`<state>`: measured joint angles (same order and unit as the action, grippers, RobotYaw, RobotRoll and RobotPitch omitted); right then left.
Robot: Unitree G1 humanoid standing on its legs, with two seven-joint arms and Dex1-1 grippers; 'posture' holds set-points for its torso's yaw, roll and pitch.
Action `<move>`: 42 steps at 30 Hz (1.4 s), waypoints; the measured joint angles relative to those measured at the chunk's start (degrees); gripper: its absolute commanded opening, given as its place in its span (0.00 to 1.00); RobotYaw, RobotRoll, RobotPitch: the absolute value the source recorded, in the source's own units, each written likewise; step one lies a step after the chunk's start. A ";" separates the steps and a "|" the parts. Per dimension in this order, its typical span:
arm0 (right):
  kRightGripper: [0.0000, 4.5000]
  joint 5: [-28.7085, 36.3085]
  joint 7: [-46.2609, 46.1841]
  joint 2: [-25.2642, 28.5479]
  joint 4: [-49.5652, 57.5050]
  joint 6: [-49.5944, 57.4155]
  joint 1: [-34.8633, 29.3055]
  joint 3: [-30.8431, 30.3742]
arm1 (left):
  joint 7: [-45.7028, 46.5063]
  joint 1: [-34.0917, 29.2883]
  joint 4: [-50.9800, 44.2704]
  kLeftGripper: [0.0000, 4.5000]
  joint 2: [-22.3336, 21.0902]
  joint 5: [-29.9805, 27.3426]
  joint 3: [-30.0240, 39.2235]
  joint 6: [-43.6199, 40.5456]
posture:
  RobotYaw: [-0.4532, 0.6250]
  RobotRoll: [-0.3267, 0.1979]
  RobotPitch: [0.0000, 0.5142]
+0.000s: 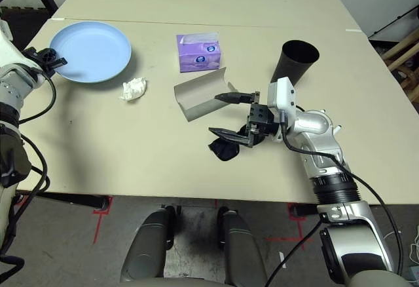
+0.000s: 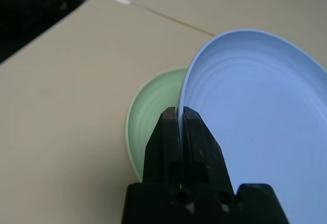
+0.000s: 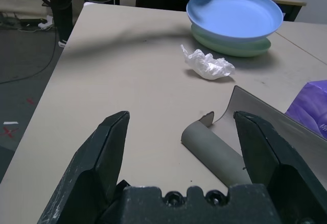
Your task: Organize and tidy the items on the table.
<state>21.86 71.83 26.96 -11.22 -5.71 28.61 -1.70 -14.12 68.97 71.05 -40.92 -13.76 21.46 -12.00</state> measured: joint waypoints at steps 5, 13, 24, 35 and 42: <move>1.00 0.01 -0.11 0.00 0.20 0.23 -0.04 0.00 | 1.85 0.11 0.55 0.00 0.54 0.02 0.55 1.37 | 0.56 0.62 0.41; 1.00 0.05 -0.20 0.15 1.01 0.58 -0.48 0.00 | 3.68 0.13 1.67 0.26 1.26 0.43 0.49 3.70 | 0.56 0.62 0.40; 1.00 0.07 -0.51 0.34 1.86 1.00 -0.64 0.00 | 4.83 0.02 1.61 1.00 1.27 0.62 0.45 6.62 | 0.57 0.62 0.39; 1.00 0.13 -1.00 0.23 1.97 1.16 -0.62 -0.02 | -13.90 -7.16 -11.41 1.00 1.81 -0.36 -2.53 1.78 | 0.58 0.62 0.39; 1.00 0.18 -1.06 0.26 1.96 1.24 -0.45 -0.04 | -30.65 -18.71 -30.27 1.00 1.46 -2.94 -7.47 -7.82 | 0.58 0.62 0.39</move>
<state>22.04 70.76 27.22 -9.25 -4.47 28.16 -1.74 -44.77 50.26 40.78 -39.46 -16.70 14.00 -19.82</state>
